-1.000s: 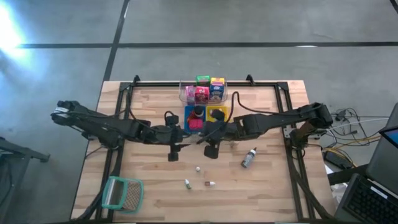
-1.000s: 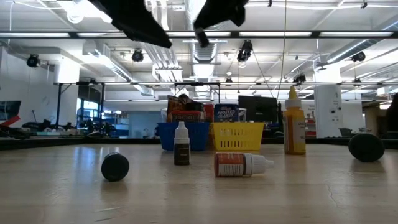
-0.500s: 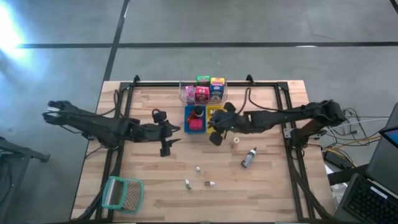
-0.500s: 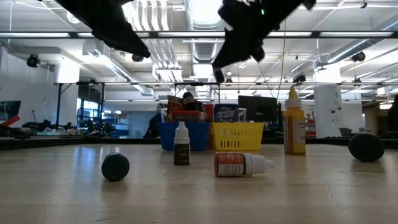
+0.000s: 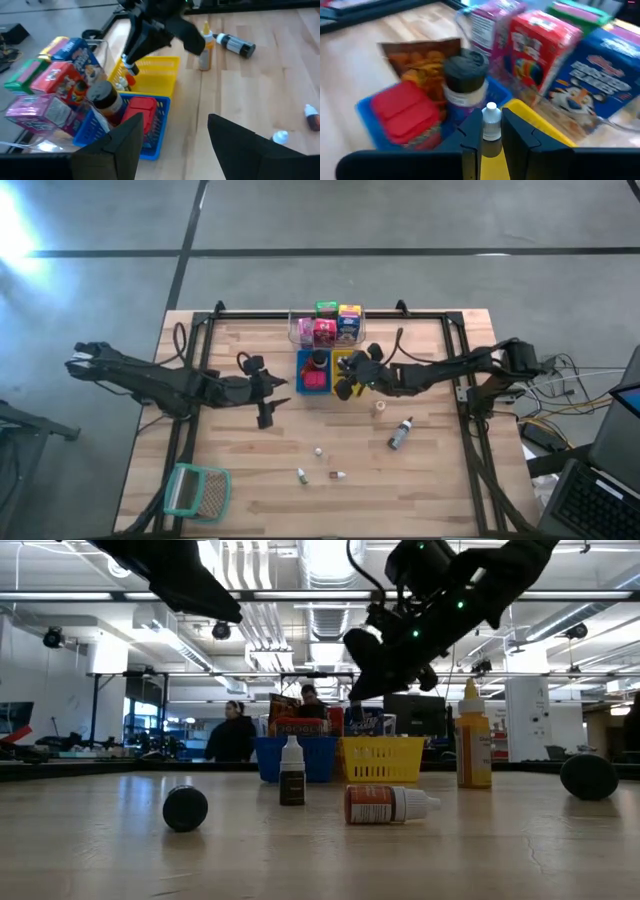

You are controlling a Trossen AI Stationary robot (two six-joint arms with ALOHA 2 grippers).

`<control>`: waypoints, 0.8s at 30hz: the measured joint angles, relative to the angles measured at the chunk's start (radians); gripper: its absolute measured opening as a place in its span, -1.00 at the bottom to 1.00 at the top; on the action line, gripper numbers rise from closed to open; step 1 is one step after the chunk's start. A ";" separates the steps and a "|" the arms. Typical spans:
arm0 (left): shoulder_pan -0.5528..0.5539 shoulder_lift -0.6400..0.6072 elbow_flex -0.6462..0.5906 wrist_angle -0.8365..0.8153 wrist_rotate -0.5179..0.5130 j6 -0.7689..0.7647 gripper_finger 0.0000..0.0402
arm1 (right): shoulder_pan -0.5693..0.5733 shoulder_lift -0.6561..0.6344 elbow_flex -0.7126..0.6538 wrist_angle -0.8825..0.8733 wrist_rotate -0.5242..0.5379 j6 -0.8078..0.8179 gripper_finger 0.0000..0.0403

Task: Pick & Place Kitchen Items
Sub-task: Put the small red food coloring bottle into the yellow bin

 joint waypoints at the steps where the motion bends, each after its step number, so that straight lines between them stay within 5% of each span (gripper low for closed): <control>1: 0.000 -0.001 -0.001 0.004 -0.002 0.000 0.13 | -0.001 0.012 0.001 0.002 0.014 0.009 -0.77; 24: 0.003 -0.007 -0.004 0.027 -0.002 0.010 0.13 | -0.002 0.092 0.004 0.048 0.116 0.214 -0.76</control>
